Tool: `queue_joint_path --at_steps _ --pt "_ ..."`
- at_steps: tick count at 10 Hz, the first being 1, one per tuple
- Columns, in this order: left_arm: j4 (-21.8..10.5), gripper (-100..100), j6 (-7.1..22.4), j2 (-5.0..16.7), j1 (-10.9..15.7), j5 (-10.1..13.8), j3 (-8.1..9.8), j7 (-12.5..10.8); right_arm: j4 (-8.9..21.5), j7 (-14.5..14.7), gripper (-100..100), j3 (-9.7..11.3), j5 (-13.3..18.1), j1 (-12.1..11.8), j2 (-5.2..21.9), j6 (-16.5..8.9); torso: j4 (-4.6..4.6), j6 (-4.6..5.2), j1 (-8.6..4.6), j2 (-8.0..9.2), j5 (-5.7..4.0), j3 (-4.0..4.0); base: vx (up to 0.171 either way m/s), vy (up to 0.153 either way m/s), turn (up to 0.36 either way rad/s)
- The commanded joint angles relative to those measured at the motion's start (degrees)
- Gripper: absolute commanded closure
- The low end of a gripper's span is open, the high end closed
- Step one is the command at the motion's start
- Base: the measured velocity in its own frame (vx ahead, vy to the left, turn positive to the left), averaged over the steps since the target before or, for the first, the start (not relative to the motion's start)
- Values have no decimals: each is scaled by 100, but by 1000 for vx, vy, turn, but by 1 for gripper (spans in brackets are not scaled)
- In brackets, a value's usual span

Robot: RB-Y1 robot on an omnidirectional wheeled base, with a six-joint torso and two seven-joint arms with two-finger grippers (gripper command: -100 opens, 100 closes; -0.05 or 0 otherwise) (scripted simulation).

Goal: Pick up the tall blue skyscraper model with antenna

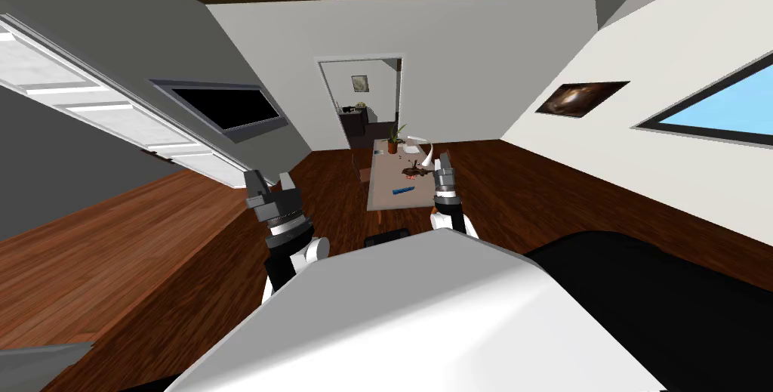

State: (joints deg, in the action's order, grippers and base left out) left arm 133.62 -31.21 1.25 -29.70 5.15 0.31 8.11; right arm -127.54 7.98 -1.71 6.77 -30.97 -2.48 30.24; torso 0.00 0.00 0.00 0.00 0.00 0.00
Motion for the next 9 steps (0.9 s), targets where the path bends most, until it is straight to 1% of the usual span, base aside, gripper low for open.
queue_joint_path --at_steps 1,3,5,9 --pt "0 0 0 0 0 0 0 0 17 55 -100 1 -29 20 225 -5 0 0 0 0 0 0 -4 8 42" --pt "0 0 0 0 0 0 0 0 60 185 -100 2 -94 66 564 -20 1 -1 3 4 1 2 -16 19 77" --pt "0 0 0 0 1 0 0 0 135 384 -100 5 -188 131 895 -50 2 -1 8 8 2 5 -24 29 109" --pt "0 0 0 0 1 0 -1 0 397 957 -100 36 -441 297 1472 -178 2 -2 12 8 3 5 -26 35 190"
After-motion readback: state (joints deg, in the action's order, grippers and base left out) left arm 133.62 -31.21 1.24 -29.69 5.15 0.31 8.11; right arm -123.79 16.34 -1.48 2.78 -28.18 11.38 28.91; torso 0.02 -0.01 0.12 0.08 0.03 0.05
